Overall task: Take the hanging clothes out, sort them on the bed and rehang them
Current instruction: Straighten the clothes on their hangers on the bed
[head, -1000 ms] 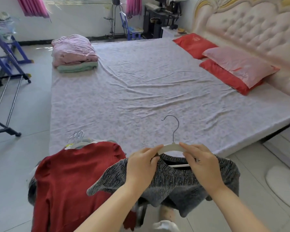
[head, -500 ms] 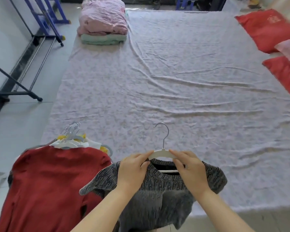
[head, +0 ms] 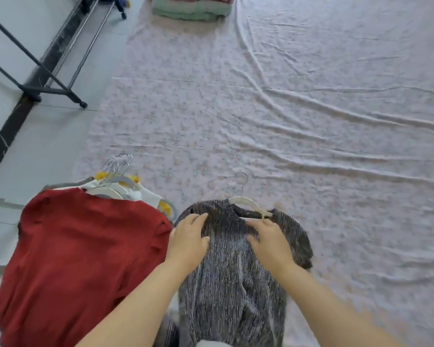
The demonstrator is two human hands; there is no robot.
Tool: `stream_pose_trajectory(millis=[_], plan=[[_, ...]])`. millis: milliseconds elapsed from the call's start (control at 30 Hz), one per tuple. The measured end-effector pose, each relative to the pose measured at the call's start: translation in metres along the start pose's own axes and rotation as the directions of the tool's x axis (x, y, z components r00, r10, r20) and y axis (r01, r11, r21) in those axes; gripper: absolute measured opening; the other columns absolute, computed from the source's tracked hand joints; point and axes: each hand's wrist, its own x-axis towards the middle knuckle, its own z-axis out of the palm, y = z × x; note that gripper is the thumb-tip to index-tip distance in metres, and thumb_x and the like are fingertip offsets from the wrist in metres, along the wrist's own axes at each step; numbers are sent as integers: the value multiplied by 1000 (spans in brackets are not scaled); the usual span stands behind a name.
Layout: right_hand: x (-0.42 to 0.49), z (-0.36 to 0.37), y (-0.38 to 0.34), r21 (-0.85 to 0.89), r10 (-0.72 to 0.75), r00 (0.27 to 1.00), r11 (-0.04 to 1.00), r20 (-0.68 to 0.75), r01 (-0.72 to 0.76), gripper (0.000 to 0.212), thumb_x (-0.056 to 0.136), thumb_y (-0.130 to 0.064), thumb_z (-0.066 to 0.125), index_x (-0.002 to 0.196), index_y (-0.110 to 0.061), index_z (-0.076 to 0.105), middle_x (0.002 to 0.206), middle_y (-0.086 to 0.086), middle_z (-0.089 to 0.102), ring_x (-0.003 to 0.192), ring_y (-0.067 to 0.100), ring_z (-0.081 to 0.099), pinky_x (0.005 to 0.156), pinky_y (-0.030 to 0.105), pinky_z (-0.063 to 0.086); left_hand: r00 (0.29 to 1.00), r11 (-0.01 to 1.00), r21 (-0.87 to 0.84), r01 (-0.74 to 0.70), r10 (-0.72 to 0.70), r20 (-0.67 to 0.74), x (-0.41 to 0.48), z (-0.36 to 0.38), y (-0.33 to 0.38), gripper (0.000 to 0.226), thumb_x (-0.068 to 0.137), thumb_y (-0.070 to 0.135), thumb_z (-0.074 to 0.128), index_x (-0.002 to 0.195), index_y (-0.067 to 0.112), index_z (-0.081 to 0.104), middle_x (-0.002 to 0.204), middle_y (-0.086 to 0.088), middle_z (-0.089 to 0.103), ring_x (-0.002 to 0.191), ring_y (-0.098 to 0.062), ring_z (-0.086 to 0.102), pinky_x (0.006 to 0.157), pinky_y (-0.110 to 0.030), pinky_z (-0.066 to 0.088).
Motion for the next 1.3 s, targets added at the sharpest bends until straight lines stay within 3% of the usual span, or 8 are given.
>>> stream_pose_trajectory(millis=[100, 233, 467, 733, 967, 1067, 1167, 1300], plan=[[-15, 19, -2, -40, -6, 998, 999, 68, 9, 38, 94, -24, 51, 131, -26, 49, 127, -5, 52, 116, 14, 44, 96, 29, 39, 999, 999, -14, 44, -44, 0, -22, -1, -23, 55, 89, 28, 53, 140, 22, 34, 141, 5, 38, 129, -15, 35, 105, -32, 29], [-18, 37, -25, -44, -37, 992, 998, 123, 43, 36, 95, -25, 50, 131, -26, 49, 129, -5, 51, 118, 13, 44, 98, 31, 41, 994, 994, -21, 109, -110, -28, -45, -15, -56, 52, 88, 26, 53, 139, 22, 38, 137, 6, 42, 126, -13, 39, 103, -28, 30], [13, 84, -111, -82, -161, 979, 982, 122, 171, 34, 93, -24, 52, 127, -26, 54, 126, -4, 53, 116, 16, 46, 93, 29, 40, 978, 982, -82, 167, -176, -110, -63, -49, -137, 51, 90, 26, 52, 139, 23, 37, 138, 6, 41, 127, -12, 37, 104, -26, 27], [85, 164, -233, -112, -242, 965, 961, 98, 252, 35, 90, -25, 55, 125, -20, 56, 126, 3, 56, 116, 22, 50, 95, 33, 40, 966, 979, -153, 132, -161, -200, -52, -88, -228, 49, 91, 26, 52, 138, 24, 38, 137, 7, 43, 126, -10, 39, 105, -25, 27], [149, 220, -296, -124, -179, 981, 975, 69, 187, 25, 96, -23, 41, 109, -6, 52, 107, 17, 58, 101, 34, 53, 80, 38, 40, 955, 971, -212, 106, -159, -249, -59, -91, -284, 48, 92, 27, 50, 138, 27, 37, 136, 12, 41, 126, -4, 36, 105, -21, 23], [151, 229, -304, -54, -107, 994, 993, -8, 106, 25, 94, -19, 45, 109, -5, 59, 107, 17, 60, 104, 34, 53, 82, 38, 40, 956, 964, -246, 101, -163, -245, -68, -89, -293, 48, 93, 28, 49, 139, 29, 35, 137, 15, 39, 126, -1, 33, 104, -17, 19], [132, 225, -310, 98, -76, 994, 992, -78, 83, 16, 89, -15, 55, 96, -7, 67, 96, 12, 62, 99, 28, 55, 75, 30, 35, 945, 960, -276, 49, -135, -299, -71, -97, -293, 48, 92, 23, 52, 138, 26, 39, 135, 11, 44, 125, -4, 37, 101, -15, 19], [74, 205, -316, 226, -128, 985, 962, -114, 151, 5, 85, -13, 62, 84, -11, 66, 78, -6, 53, 76, 13, 52, 64, 19, 29, 895, 971, -221, -87, -21, -446, -68, -127, -278, 47, 80, 10, 68, 125, 8, 54, 119, -7, 59, 111, -23, 54, 97, -27, 34]])
